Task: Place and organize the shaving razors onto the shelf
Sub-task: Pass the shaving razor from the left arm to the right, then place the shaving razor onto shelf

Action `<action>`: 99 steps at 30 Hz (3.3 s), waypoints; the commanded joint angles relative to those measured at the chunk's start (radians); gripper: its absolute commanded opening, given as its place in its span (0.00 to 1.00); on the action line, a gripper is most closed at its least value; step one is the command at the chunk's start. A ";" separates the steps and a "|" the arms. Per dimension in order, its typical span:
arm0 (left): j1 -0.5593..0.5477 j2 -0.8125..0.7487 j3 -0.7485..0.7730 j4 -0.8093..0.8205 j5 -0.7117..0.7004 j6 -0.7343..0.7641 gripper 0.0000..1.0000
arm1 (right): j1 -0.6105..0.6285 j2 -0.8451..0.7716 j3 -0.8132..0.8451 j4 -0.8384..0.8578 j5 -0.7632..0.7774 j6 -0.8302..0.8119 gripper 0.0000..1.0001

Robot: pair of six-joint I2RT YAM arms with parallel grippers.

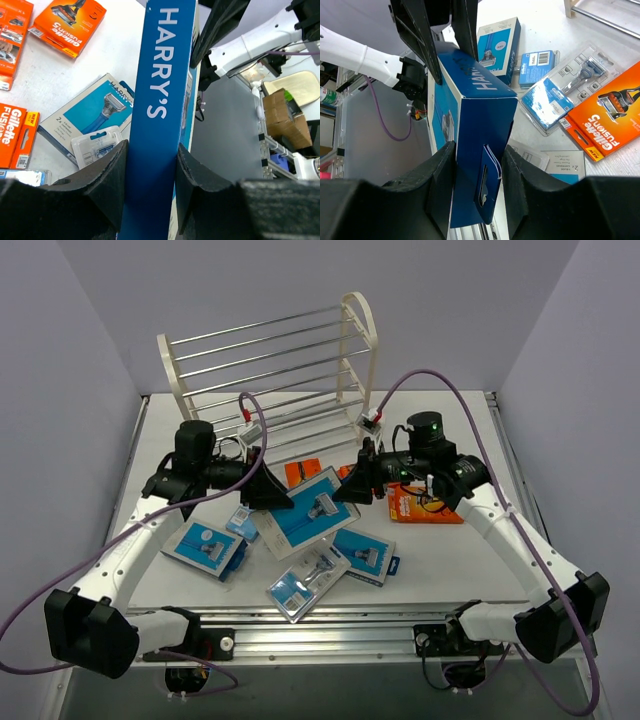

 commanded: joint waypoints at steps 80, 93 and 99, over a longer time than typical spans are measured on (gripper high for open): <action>0.046 -0.417 -0.086 0.160 -0.994 0.010 0.79 | 0.041 -0.066 0.139 0.374 0.500 0.737 0.00; -0.025 -0.529 -0.151 0.199 -1.246 0.043 0.79 | -0.005 0.181 0.474 0.420 0.756 0.800 0.00; -0.048 -0.508 -0.154 0.199 -1.242 0.006 0.79 | -0.010 0.259 0.455 0.596 0.941 0.915 0.00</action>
